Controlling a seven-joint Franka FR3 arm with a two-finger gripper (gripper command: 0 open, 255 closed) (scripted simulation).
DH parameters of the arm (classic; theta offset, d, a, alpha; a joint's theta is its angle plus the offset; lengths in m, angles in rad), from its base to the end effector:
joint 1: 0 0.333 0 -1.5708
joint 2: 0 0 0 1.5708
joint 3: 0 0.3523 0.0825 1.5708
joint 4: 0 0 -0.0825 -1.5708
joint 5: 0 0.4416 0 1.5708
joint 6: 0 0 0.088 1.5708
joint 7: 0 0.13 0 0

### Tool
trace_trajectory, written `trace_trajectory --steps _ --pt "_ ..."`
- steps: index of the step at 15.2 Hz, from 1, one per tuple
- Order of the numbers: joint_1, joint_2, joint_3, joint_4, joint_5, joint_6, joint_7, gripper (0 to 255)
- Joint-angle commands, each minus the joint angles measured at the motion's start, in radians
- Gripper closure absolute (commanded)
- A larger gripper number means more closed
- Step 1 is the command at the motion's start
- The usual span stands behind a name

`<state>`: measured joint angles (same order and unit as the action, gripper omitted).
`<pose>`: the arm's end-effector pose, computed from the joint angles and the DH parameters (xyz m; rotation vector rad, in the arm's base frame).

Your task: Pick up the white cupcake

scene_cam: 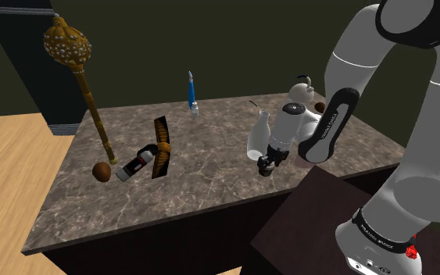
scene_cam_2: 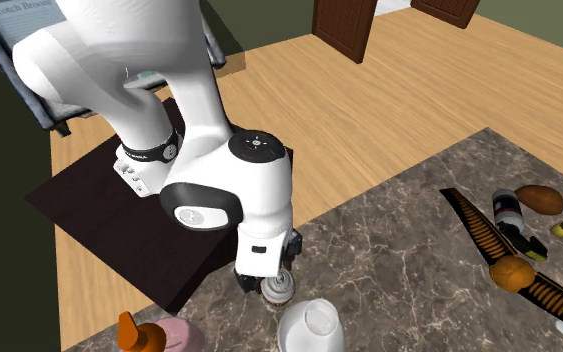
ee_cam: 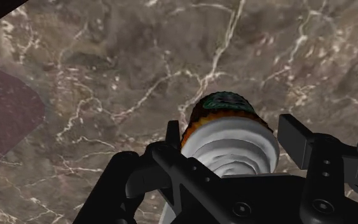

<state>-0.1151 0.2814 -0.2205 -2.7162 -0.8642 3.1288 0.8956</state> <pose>0.3934 -0.0790 0.1006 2.9968 -0.5376 0.1987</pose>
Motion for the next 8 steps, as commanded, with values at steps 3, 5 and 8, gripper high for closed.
trace_trajectory --steps 3,5,8 --pt "-0.08 -0.064 0.089 -0.025 0.077 -0.048 -0.078 255" --pt "-0.126 -0.108 0.146 -0.043 0.144 -0.078 -0.139 255" --pt "-0.178 -0.172 0.22 -0.067 0.258 -0.119 -0.236 255"
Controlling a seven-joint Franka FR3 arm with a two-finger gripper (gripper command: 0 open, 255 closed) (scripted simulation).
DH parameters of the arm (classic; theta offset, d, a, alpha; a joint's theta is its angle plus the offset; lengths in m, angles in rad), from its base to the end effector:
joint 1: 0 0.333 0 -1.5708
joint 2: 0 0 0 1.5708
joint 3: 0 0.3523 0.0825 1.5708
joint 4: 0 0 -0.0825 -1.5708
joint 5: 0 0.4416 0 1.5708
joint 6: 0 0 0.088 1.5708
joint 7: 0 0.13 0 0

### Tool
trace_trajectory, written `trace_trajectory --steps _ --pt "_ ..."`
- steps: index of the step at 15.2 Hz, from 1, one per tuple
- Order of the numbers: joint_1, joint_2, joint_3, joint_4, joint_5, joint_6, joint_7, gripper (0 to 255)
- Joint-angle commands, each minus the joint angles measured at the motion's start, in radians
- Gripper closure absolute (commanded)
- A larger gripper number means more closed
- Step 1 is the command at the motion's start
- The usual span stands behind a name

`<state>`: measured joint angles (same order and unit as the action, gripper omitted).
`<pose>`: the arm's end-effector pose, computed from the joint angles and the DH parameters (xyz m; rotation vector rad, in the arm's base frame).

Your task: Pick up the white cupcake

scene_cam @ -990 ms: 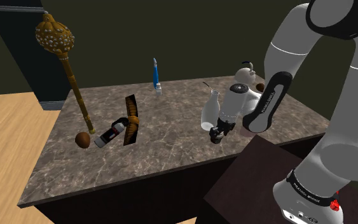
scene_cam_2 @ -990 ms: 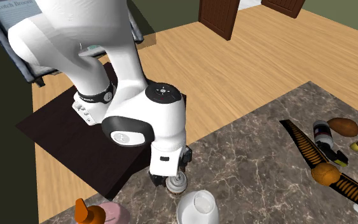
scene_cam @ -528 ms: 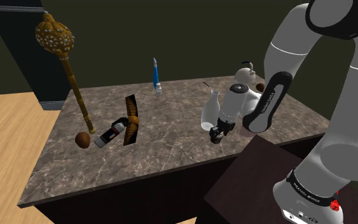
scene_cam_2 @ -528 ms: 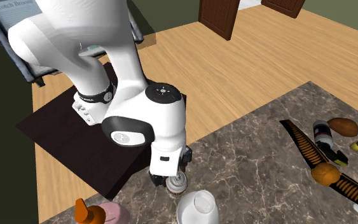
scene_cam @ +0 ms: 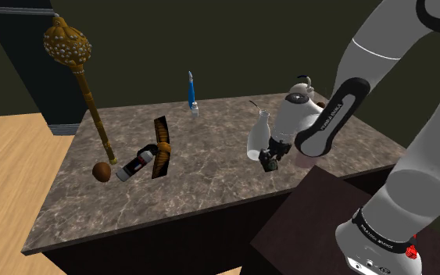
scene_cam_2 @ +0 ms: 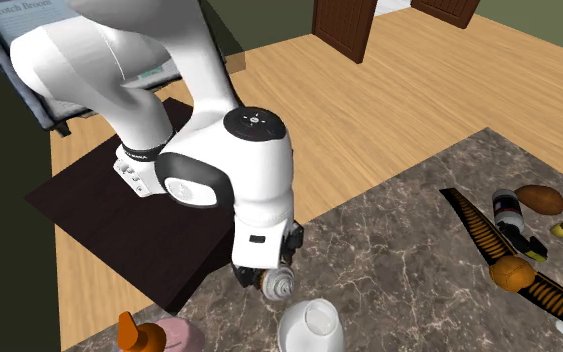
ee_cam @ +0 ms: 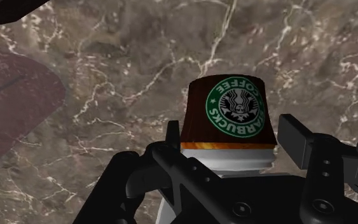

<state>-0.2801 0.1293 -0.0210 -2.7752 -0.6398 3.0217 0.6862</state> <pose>0.3945 -0.0781 0.1396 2.9961 -0.5384 0.1988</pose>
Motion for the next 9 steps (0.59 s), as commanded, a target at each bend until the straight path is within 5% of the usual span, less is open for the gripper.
trace_trajectory --steps 1,7,9 --pt "-0.024 -0.041 0.04 -0.016 0.074 -0.026 -0.06 255" --pt "-0.03 -0.164 0.093 -0.044 0.289 -0.116 -0.232 255" --pt "-0.027 -0.167 0.091 -0.044 0.293 -0.118 -0.235 255"
